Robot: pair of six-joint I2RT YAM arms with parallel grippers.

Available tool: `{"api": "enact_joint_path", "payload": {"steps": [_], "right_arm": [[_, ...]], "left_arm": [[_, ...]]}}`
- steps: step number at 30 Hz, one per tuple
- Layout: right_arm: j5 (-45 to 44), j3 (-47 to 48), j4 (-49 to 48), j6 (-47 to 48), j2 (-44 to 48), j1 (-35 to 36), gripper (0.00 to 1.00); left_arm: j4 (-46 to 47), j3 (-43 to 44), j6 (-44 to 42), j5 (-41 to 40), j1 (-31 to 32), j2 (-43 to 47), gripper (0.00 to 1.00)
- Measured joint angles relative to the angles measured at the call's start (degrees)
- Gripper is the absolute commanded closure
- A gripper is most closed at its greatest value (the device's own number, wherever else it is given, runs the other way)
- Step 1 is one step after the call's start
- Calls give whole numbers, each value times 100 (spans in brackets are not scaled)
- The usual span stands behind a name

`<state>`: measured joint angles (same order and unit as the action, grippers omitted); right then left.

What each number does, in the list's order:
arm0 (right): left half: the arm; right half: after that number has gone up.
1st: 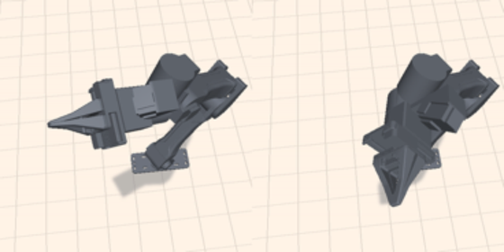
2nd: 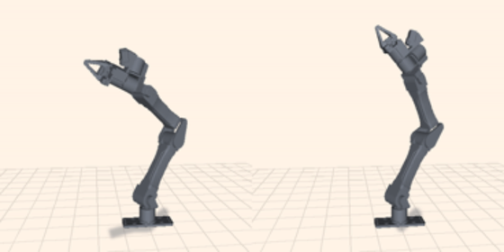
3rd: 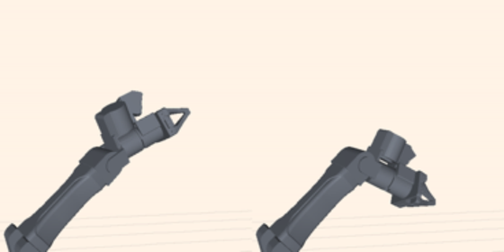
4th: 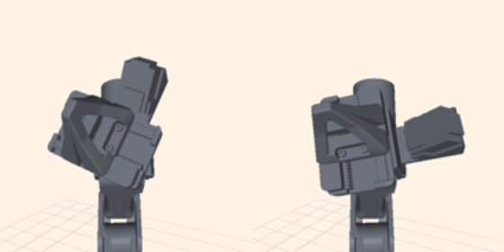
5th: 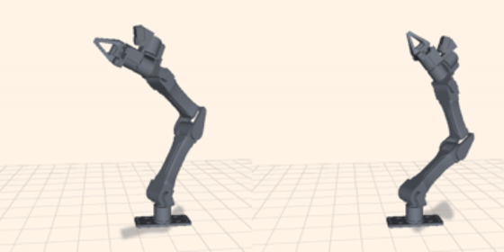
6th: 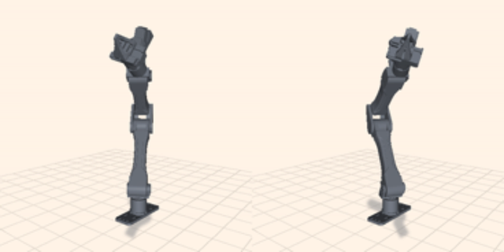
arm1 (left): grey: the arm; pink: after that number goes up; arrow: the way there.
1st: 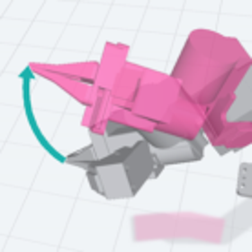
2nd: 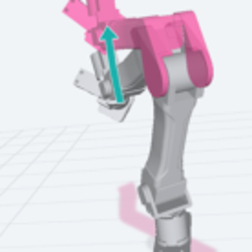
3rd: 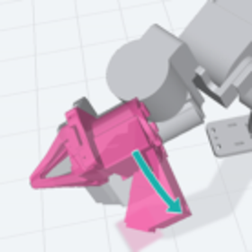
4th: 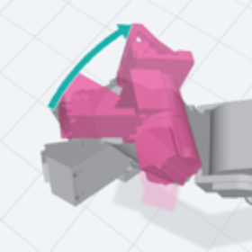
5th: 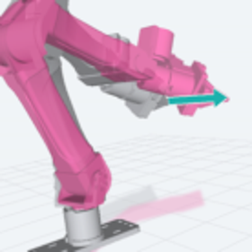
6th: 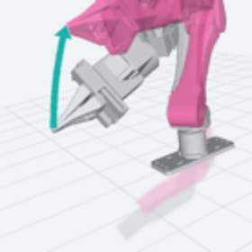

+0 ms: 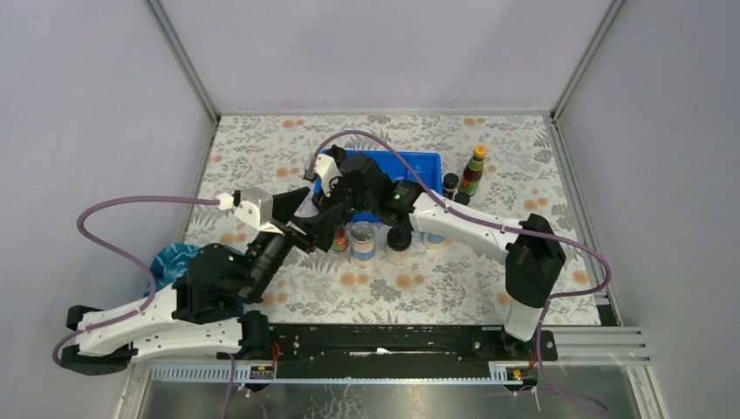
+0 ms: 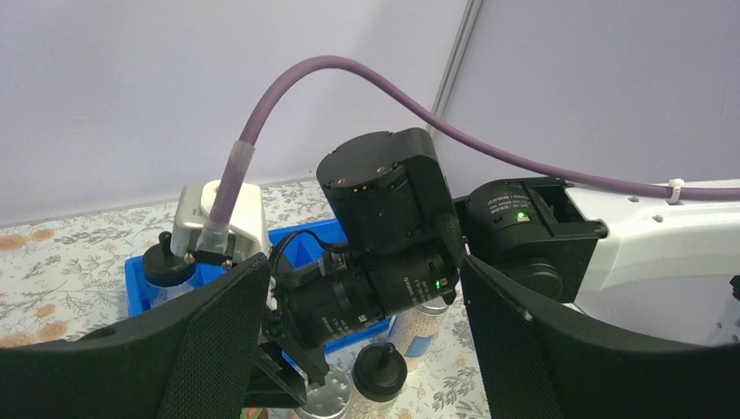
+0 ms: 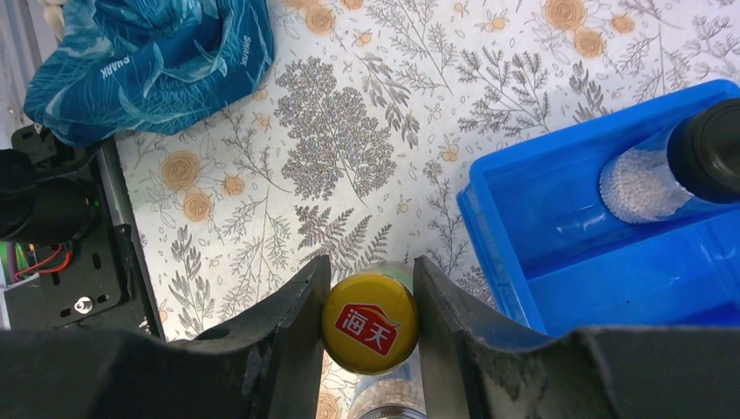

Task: Organize the condiment bottles
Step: Pick up the bottle from the center of the board.

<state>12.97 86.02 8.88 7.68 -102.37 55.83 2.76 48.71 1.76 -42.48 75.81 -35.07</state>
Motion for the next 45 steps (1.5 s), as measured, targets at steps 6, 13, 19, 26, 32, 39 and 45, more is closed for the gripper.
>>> {"api": "enact_joint_path", "payload": {"steps": [6,13,19,26,32,39,45], "right_arm": [[-2,225,79,9,0,0,100],[-7,385,249,24,0,0,100],[-7,592,306,42,0,0,100],[-11,793,422,81,-2,0,100],[-44,1005,612,127,-2,0,100],[-151,1266,719,197,-15,0,100],[-232,1436,859,260,-59,-2,100]], "left_arm": [[0,0,-2,7,0,26,16],[0,2,-4,9,0,66,16],[-2,2,-4,9,0,68,16],[-2,2,-4,11,0,94,16],[-2,2,-4,11,0,98,16],[-2,2,-7,13,0,101,15],[-7,2,-7,15,0,116,15]]}}
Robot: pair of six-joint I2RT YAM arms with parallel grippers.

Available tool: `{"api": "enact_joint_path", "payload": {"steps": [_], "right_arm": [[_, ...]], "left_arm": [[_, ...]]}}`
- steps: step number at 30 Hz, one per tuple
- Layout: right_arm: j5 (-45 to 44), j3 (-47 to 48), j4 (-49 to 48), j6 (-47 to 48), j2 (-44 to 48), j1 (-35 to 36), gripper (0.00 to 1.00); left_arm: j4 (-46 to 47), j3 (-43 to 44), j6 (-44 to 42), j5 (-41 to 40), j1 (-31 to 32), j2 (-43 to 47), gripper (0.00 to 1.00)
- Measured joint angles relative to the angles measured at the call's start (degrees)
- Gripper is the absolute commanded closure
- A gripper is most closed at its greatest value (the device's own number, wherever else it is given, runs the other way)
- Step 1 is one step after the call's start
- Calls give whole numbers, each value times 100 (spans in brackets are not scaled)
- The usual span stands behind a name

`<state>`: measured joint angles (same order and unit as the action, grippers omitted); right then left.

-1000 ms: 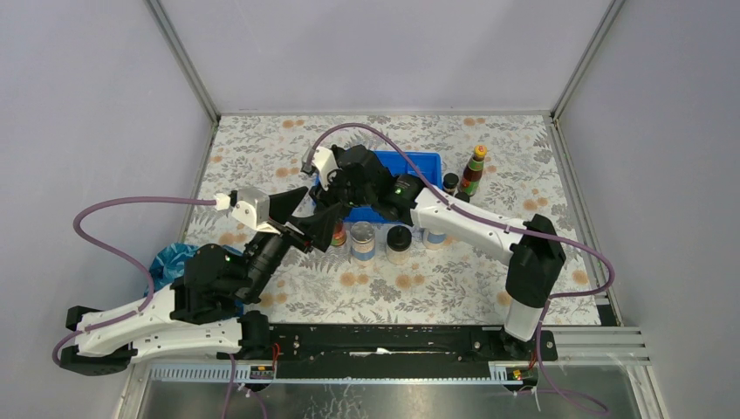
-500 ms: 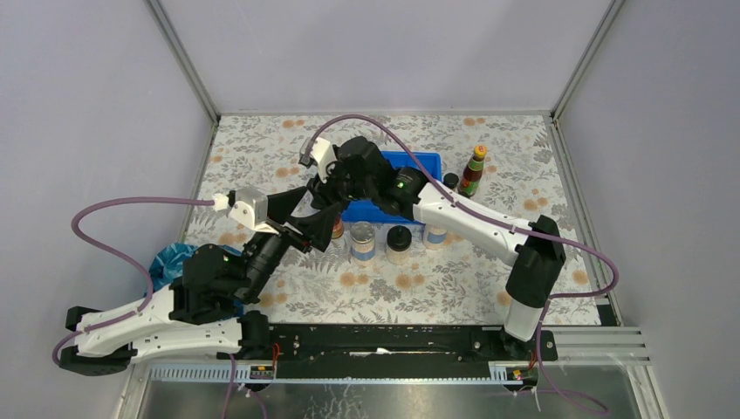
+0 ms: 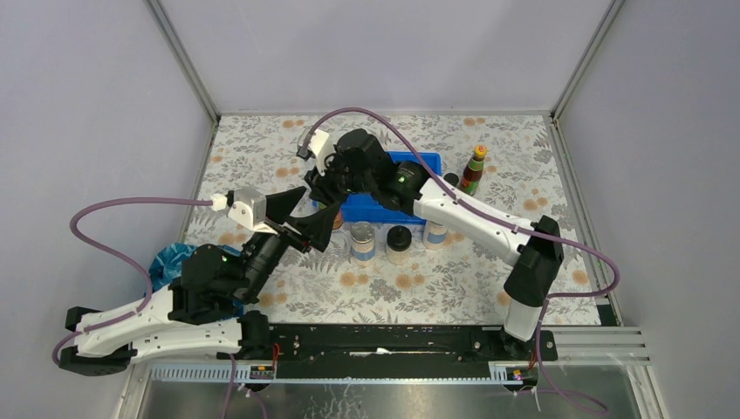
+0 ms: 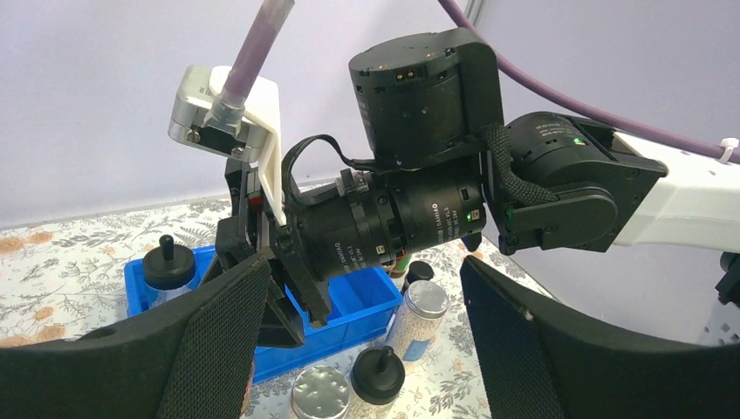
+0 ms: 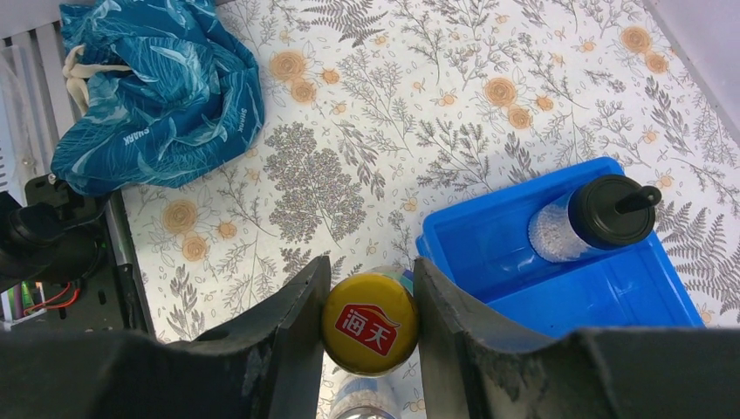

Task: Organize the condiment bottles
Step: Pick up the bottle from the center of the board, then place the bottle in the storage box.

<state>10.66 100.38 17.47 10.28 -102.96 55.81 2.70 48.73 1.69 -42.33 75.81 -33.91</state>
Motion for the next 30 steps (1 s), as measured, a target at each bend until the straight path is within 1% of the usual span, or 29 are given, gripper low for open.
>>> {"api": "enact_joint_path", "payload": {"steps": [9,23,30], "right_arm": [[-61,177,96,0,-122,-122,100],[-48,518,164,-13,-173,-752,100],[-11,848,190,-31,-448,-1119,100]], "left_arm": [[0,0,0,2,0,50,15],[-2,0,0,24,0,52,15],[-2,0,0,66,0,50,15]]}}
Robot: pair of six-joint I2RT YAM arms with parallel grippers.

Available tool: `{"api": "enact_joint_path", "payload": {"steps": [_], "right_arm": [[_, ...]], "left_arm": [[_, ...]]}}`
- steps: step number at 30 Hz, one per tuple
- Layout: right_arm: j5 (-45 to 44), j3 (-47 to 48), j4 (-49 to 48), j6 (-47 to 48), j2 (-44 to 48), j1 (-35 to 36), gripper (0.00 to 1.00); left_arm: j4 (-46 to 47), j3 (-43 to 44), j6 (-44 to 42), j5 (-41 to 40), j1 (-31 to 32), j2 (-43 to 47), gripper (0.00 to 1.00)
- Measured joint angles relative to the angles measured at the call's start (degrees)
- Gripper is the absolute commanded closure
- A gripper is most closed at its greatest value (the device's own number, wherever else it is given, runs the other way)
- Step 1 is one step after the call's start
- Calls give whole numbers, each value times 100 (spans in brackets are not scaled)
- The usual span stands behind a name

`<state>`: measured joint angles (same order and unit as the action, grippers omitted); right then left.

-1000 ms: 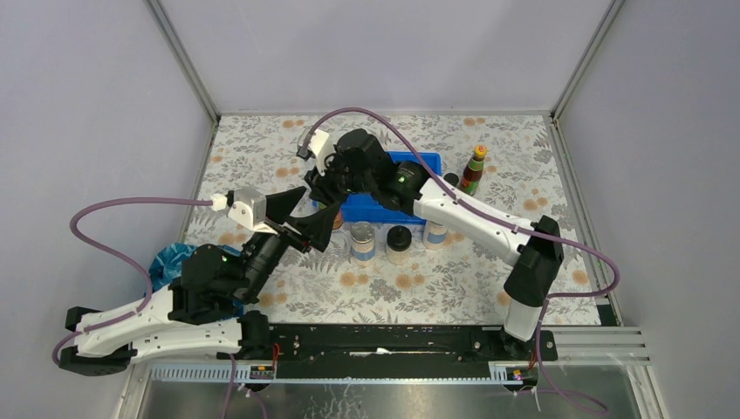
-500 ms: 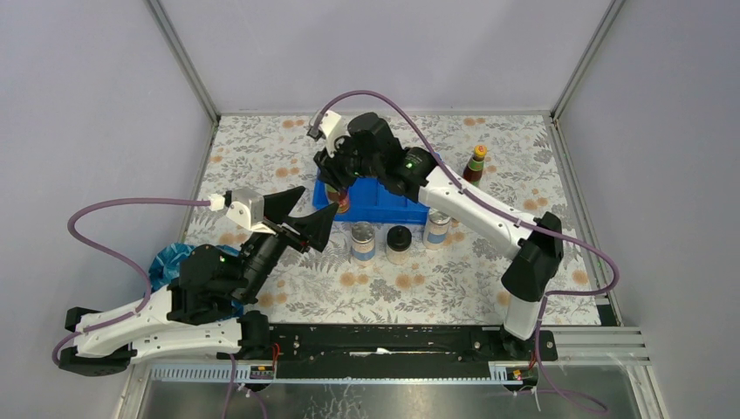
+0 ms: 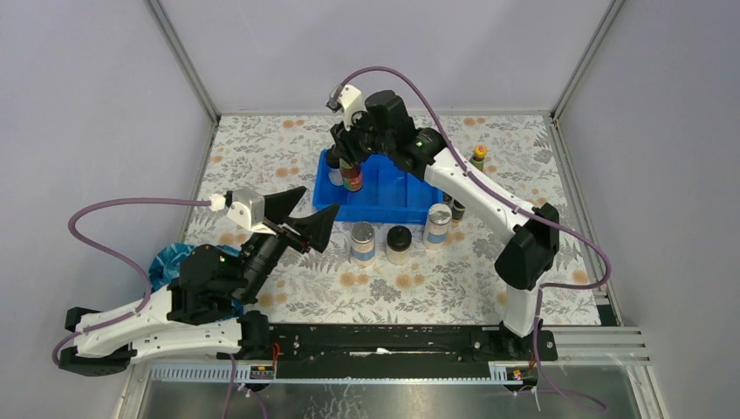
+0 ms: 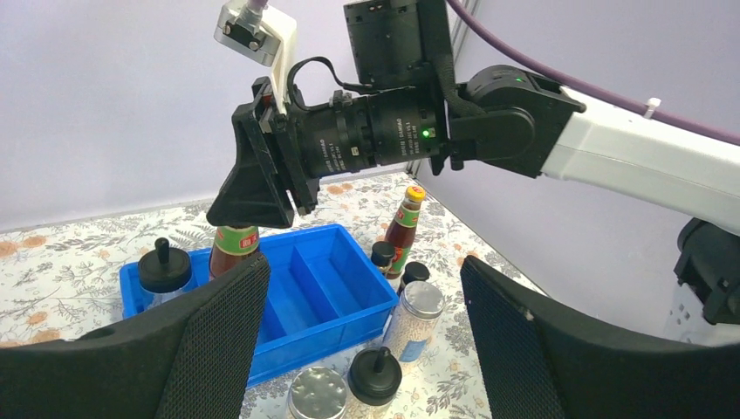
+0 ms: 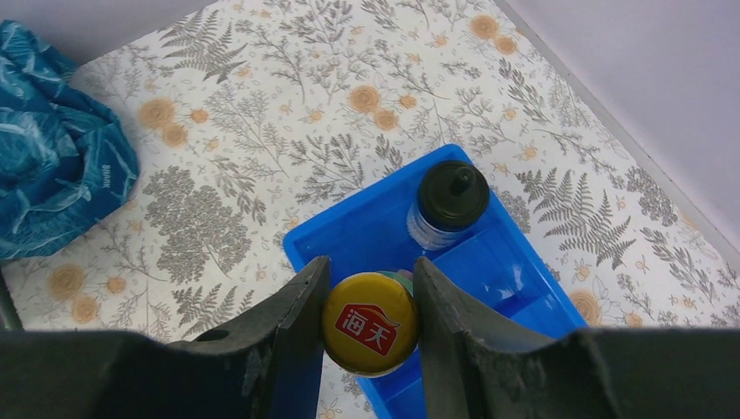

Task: Organize the condiment bottles
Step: Place the bottle in the storage box.

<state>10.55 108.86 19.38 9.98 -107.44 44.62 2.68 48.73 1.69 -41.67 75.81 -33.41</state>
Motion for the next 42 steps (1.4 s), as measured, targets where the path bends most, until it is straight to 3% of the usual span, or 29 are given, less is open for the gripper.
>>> {"api": "enact_joint_path", "payload": {"steps": [42], "right_arm": [[767,1023,-304,-385,-1650,-1360,100]], "left_arm": [[33,-61,-122,260,0,-345,14]]}}
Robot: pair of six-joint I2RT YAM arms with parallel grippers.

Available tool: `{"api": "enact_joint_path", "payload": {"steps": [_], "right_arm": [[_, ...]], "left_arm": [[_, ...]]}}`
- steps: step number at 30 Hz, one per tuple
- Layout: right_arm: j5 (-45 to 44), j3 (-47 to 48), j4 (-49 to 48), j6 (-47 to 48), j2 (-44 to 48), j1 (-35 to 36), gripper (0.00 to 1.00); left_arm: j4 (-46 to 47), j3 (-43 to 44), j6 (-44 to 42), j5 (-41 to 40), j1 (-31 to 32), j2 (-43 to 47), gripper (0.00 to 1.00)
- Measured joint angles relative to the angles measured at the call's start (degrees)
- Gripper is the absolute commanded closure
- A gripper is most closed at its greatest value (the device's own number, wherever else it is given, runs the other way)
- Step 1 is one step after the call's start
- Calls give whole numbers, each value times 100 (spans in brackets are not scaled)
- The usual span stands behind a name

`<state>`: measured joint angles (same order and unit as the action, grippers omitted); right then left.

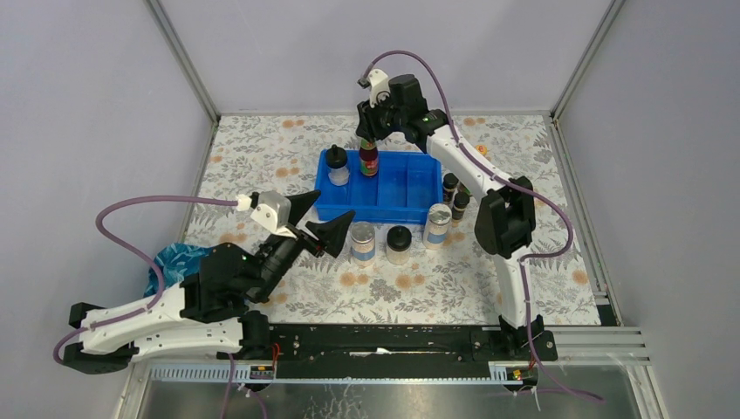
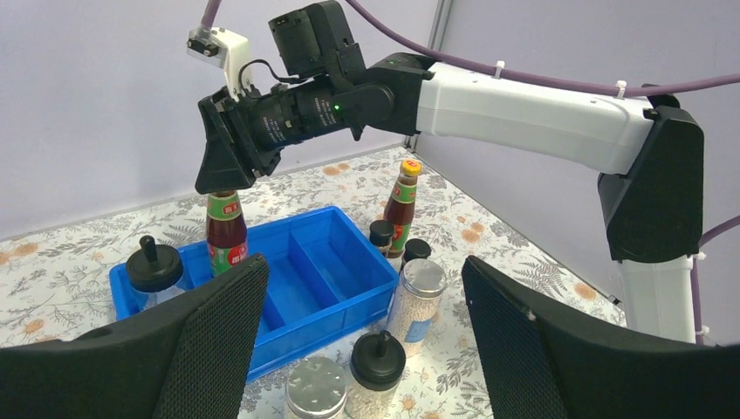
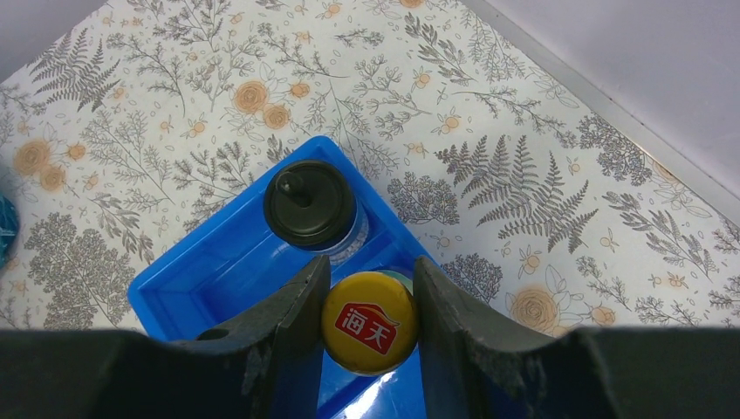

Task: Organize the condiment bottles
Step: Place the bottle in the storage box.

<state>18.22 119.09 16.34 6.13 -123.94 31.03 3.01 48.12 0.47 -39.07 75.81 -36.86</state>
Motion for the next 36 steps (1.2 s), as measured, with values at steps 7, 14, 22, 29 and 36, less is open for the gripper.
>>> {"api": "enact_joint_path", "payload": {"steps": [7,14,22,29,36], "right_arm": [[127,22,-50,-24,-188,-83,100],[225,96,-94,-44,-280,-114,100],[280,116,-190,-68,-337,-125,100],[378,140,-208,-103,-507,-142,100],[396,138,-271,-125,-546,-146,100]], "left_arm": [[0,-39,-2,74,0,-118,14],[26,-92,-9,118,0,-144,13],[48,-103,-26,157,0,-203,13],[87,-127,-42,177,0,-229,13],[90,-142,-44,186,0,-234,13]]}}
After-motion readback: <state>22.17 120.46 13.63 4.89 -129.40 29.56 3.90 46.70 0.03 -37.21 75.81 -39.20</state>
